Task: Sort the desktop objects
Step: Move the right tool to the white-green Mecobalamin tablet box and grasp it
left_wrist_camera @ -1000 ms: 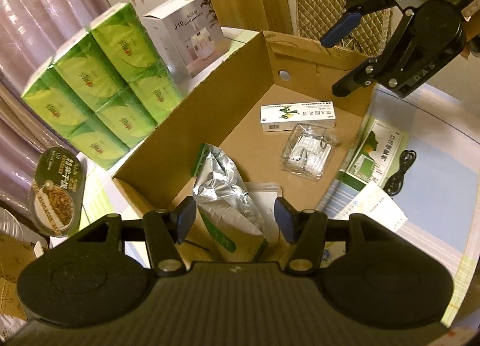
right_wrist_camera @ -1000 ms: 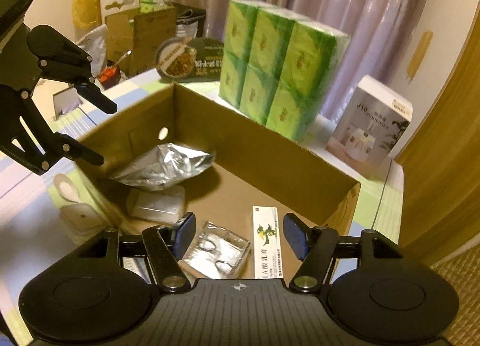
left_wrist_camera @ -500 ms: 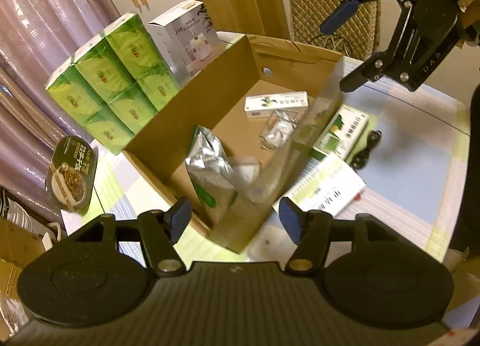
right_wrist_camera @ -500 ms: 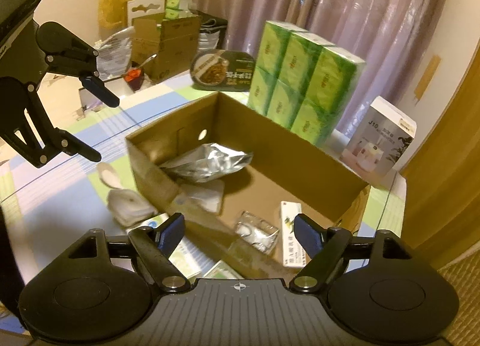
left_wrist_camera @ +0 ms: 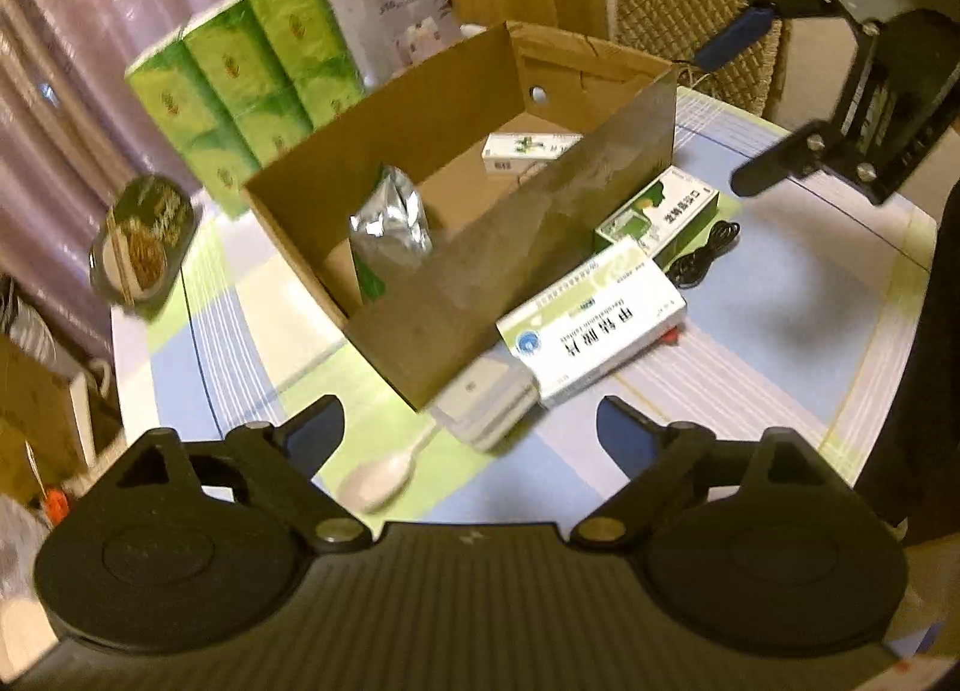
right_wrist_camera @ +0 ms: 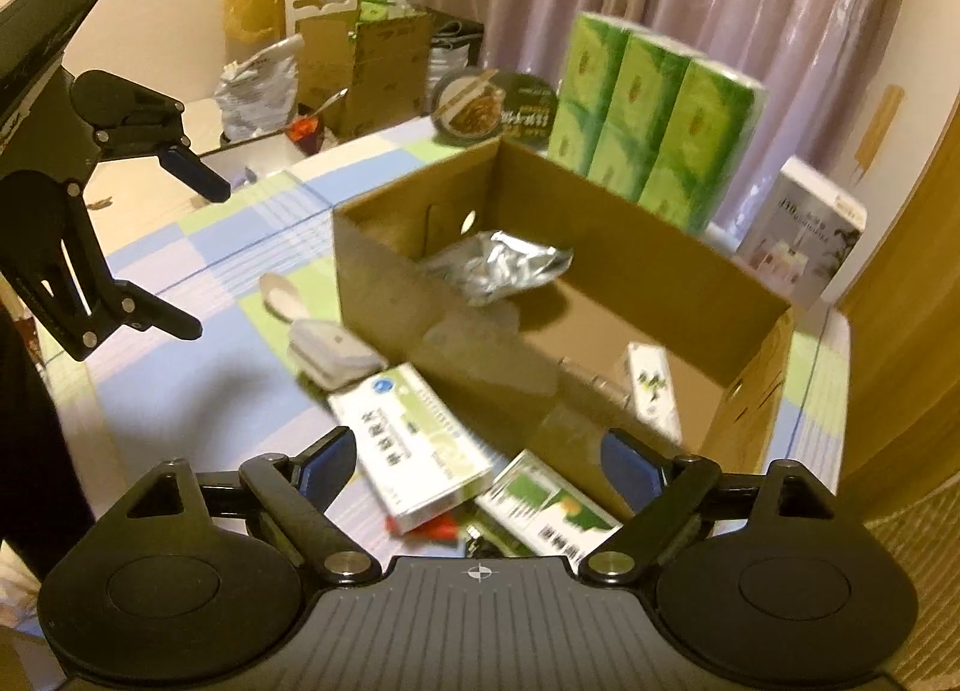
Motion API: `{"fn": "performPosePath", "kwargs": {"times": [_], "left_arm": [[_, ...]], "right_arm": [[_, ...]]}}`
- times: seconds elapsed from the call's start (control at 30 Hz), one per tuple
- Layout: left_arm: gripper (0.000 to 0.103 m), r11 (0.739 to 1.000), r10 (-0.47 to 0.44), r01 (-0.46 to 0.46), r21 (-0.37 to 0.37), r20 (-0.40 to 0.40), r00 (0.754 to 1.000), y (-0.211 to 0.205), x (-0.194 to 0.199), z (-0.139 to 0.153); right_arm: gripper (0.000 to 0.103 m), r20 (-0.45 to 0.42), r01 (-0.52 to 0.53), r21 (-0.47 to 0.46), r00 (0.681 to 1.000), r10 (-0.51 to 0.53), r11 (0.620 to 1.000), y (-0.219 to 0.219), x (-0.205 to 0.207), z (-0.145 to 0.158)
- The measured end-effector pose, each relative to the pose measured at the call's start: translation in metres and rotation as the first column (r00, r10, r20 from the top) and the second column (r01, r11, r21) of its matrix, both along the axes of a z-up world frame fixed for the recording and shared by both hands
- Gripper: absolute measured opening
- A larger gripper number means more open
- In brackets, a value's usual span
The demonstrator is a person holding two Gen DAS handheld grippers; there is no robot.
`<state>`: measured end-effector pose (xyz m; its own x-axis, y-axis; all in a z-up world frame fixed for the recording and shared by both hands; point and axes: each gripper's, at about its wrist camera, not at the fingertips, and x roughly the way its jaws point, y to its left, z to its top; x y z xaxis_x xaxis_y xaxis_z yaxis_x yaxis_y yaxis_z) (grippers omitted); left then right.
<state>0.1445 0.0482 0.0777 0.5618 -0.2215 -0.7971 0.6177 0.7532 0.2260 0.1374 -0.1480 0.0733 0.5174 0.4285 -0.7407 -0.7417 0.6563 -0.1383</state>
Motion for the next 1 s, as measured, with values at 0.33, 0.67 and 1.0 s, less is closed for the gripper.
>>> {"fn": "performPosePath", "kwargs": {"times": [0.33,0.67,1.0], "left_arm": [[0.1,0.987,0.15,-0.152,-0.047,-0.044,0.988,0.004,0.004,-0.023],[0.1,0.961,0.247,-0.255,-0.104,-0.09,0.965,0.012,0.021,-0.043],[0.1,0.944,0.283,-0.3,-0.14,-0.129,0.95,0.013,0.038,-0.067]], "right_arm": [[0.09,-0.064,-0.01,-0.012,0.998,0.009,1.0,-0.001,-0.002,-0.03],[0.09,-0.097,-0.101,-0.047,0.991,0.096,0.994,0.016,0.017,-0.055],[0.09,-0.135,-0.181,-0.066,0.976,0.171,0.981,0.029,0.043,-0.082]]}}
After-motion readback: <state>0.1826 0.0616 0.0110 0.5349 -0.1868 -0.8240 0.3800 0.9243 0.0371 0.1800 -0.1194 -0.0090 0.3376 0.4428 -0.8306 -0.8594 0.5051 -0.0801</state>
